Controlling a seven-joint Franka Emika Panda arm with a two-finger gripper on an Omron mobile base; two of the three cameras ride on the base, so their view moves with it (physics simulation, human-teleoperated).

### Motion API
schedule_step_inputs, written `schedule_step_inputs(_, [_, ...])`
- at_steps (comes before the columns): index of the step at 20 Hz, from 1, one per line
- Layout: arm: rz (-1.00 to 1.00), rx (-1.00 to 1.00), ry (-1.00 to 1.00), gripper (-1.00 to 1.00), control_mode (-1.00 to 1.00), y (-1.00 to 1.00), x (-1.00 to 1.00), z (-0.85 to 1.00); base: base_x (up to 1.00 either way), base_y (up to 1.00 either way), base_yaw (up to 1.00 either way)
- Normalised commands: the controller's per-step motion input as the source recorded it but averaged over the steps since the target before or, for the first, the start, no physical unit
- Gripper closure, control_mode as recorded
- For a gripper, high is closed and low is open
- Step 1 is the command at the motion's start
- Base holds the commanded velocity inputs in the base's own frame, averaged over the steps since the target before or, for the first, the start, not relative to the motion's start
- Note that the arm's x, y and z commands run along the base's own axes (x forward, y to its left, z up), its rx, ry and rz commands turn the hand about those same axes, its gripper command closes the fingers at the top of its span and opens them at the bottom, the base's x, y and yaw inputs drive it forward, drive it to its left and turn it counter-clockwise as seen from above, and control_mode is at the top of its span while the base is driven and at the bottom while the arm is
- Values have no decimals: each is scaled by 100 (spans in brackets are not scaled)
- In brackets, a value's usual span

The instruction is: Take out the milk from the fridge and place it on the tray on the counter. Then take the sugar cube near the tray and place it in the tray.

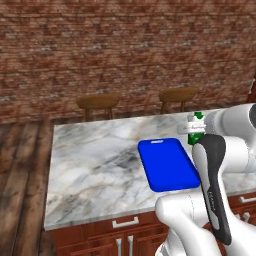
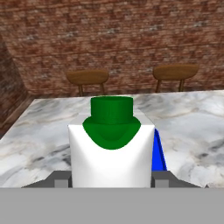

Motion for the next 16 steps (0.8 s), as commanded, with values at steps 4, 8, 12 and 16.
schedule_step_inputs(4, [0,0,0,100,100,0,0,0,0,-21,3])
schedule_step_inputs(8, [0,0,0,100,-100,0,3,-14,0,-4,0])
schedule_step_inputs(12, [0,0,-8,100,-100,-7,24,-49,0,0,0])
schedule_step_inputs(16, [7,5,-6,100,-100,-7,50,-66,0,0,0])
